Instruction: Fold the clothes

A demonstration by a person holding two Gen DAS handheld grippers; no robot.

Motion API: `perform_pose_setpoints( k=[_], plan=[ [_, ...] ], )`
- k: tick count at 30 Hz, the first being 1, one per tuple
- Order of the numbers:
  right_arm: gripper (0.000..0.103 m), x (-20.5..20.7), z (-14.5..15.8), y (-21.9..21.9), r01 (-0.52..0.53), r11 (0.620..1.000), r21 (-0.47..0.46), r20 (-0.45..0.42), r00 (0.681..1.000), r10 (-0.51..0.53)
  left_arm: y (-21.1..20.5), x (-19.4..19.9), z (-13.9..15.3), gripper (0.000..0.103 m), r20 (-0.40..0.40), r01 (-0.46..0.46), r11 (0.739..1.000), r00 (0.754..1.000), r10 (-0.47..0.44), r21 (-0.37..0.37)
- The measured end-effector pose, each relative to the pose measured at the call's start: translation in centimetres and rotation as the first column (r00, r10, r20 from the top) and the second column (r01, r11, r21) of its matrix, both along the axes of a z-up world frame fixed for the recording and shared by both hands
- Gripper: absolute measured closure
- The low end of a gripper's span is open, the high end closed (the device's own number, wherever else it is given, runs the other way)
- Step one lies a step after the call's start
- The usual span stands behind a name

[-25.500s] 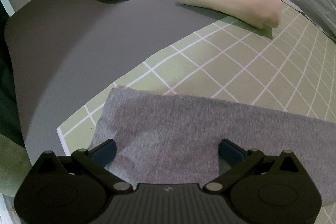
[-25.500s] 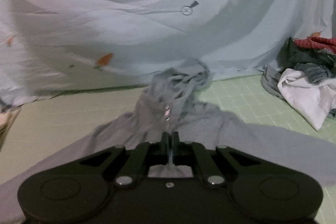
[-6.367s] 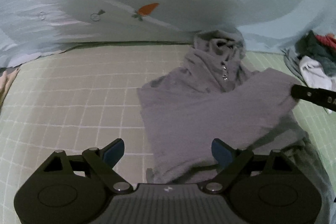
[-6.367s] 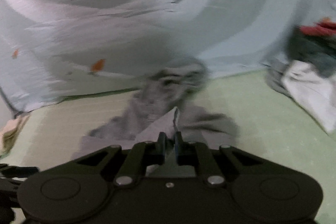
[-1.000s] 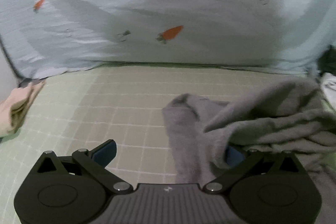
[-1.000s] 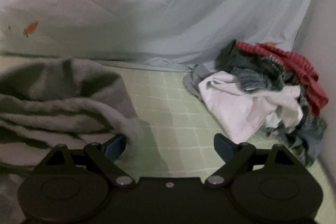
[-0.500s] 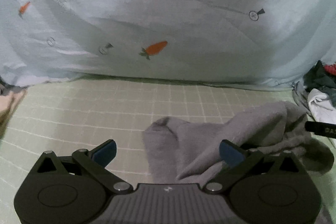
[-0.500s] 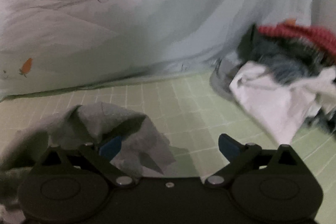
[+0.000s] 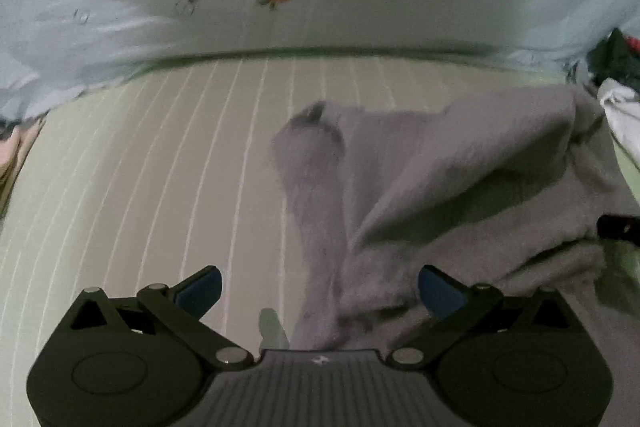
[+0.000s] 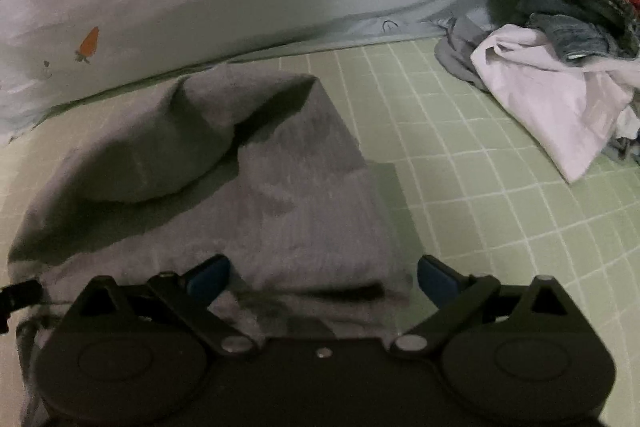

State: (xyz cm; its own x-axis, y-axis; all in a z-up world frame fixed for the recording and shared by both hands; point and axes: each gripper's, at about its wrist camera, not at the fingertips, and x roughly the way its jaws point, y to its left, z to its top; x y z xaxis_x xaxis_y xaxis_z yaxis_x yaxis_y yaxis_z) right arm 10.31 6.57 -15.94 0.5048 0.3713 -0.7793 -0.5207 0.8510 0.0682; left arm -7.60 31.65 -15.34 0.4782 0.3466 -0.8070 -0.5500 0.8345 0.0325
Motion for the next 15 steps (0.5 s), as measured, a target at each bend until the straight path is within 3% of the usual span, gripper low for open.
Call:
perform_pose_setpoints(
  k=[7, 11, 15],
  plan=[
    [0.001, -2.9, 1.8, -3.0, -0.009, 1.0, 0.016, 0.061, 0.998, 0.008, -1.5, -4.5, 2.5, 0.0, 0.048, -0.047, 0.998, 0.998, 0.045, 0.035],
    [0.0, -5.2, 1.5, -5.4, -0.012, 1.0, -0.001, 0.069, 0.998, 0.012, -2.2, -7.3, 2.8, 0.0, 0.079, -0.091, 0.996, 0.993, 0.092, -0.017],
    [0.0, -7.6, 0.0, -8.3, -0.018, 1.0, -0.021, 0.026, 0.999, 0.019, -4.1, -10.0, 1.6, 0.0, 0.06, -0.108, 0.99, 0.992, 0.114, -0.087]
  ],
)
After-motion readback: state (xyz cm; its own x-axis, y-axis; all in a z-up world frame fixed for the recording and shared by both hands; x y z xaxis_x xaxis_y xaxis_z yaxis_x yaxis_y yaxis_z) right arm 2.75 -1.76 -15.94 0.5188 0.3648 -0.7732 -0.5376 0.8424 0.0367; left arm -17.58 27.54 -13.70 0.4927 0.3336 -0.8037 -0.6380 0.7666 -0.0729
